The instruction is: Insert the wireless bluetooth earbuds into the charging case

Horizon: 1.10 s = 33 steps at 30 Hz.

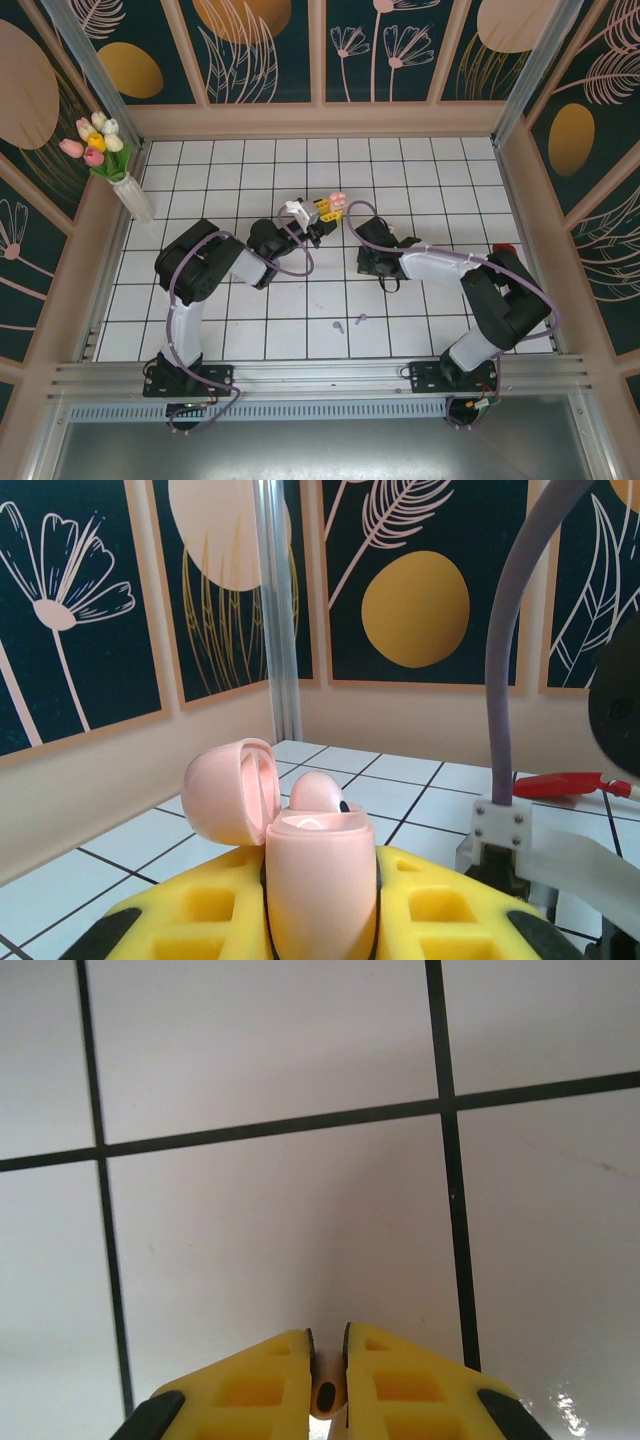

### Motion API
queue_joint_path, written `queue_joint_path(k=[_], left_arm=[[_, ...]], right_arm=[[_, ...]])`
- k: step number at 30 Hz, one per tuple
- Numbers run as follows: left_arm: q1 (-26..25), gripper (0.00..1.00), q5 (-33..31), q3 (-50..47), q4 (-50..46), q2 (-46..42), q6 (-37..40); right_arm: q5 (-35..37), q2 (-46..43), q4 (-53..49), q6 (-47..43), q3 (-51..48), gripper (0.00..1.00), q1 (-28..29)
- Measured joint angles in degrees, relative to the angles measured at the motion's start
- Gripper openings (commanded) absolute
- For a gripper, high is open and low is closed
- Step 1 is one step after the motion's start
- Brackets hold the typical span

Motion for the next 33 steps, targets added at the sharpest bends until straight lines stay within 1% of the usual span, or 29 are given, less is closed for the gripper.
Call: queue_joint_path(k=[5,9,18,20,26,33], left_arm=[[0.0,0.0,0.0,0.0,0.0,0.02,-0.17],[0.0,0.0,0.02,0.04,0.0,0.02,-0.31],[0.0,0.0,0.17,0.68,0.0,0.02,-0.33],[0.0,0.0,0.17,0.7,0.0,0.02,-0.33],[0.0,0.0,0.2,0.85,0.0,0.02,-0.33],[0.0,0.0,0.17,0.9,0.0,0.02,-0.33]], right_arm=[[-0.07,-2.73,0.5,-0.02,-0.61,0.13,-0.59],[-0.22,-2.91,1.33,-0.04,-1.29,0.13,-1.42],[-1.25,0.94,2.8,-0.96,-1.79,0.13,-1.62],[-1.31,1.14,3.3,-1.33,-1.79,0.15,-1.62],[-1.51,1.55,3.56,-1.7,-1.88,0.28,-1.62],[-1.55,1.55,3.45,-1.73,-1.99,0.3,-1.46]])
